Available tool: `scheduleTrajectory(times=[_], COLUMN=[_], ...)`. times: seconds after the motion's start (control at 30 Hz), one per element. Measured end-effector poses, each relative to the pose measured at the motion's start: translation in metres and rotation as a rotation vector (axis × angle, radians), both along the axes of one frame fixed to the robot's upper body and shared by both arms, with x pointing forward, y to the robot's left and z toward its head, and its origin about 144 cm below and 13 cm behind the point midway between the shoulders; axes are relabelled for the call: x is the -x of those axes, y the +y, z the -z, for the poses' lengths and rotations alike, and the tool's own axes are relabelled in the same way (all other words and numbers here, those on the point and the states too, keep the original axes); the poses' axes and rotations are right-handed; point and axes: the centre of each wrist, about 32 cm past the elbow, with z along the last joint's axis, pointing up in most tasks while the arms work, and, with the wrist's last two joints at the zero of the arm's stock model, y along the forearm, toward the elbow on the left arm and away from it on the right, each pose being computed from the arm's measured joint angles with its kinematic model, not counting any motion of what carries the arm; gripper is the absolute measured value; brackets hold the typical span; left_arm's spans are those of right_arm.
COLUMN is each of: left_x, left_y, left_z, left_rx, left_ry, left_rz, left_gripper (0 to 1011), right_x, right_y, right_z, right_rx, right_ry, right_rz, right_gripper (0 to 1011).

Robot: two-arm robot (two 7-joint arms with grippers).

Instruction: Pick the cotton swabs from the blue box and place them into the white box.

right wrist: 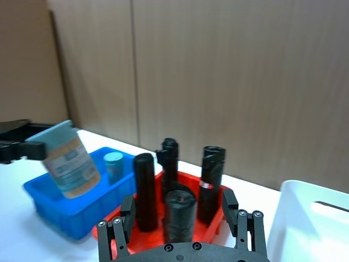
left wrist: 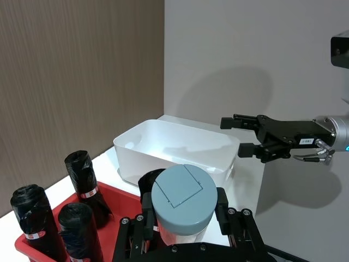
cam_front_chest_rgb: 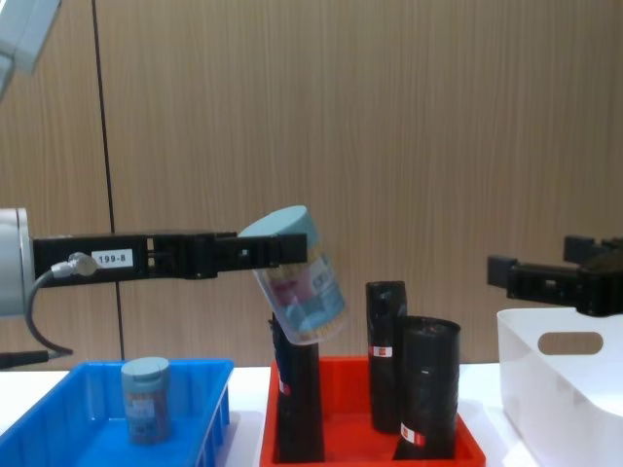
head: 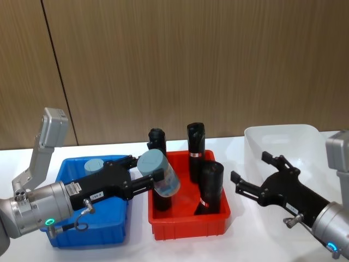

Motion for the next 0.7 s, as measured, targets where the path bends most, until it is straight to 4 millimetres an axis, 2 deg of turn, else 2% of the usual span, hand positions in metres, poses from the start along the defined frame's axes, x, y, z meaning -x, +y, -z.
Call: scheduleTrajectory(times=[0.37, 0.7], left_x=[0.000, 0.000], left_y=[0.000, 0.000], left_z=[0.000, 0.000], left_rx=[0.001, 0.002], left_ry=[0.003, 0.003], left_rz=[-0.001, -0.001], left_gripper=[659, 659], right_x=[-0.012, -0.027], right_y=[-0.006, 0.002], right_z=[-0.013, -0.021], right_rx=[0.016, 0.050], right_ry=[0.048, 0.080], right_rz=[-0.169, -0.302], right_gripper=[1002, 1002])
